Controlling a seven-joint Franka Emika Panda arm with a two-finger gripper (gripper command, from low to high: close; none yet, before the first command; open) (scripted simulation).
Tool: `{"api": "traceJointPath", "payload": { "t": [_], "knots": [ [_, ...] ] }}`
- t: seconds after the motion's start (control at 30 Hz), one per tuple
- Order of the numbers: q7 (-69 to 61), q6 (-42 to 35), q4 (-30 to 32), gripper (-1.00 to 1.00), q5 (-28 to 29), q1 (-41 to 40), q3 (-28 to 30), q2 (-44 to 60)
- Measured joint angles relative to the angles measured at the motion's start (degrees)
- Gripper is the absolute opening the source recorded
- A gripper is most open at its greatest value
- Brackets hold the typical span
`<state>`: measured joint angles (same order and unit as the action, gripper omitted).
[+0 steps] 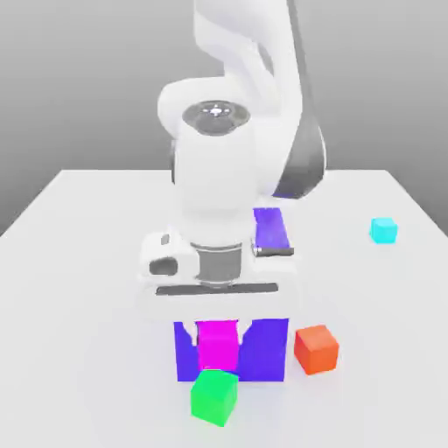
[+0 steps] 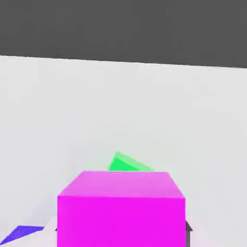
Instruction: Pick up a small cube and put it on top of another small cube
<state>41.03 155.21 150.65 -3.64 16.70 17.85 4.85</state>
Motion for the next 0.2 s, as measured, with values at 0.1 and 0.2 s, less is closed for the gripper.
{"api": "traceJointPath", "payload": {
  "t": [0.1,0.2],
  "knots": [
    [-3.23,5.46,-0.2,1.0,-4.91,-1.78,-2.79,5.95],
    [-3.23,5.46,-0.2,1.0,-4.91,-1.78,-2.79,5.95]
  ]
}}
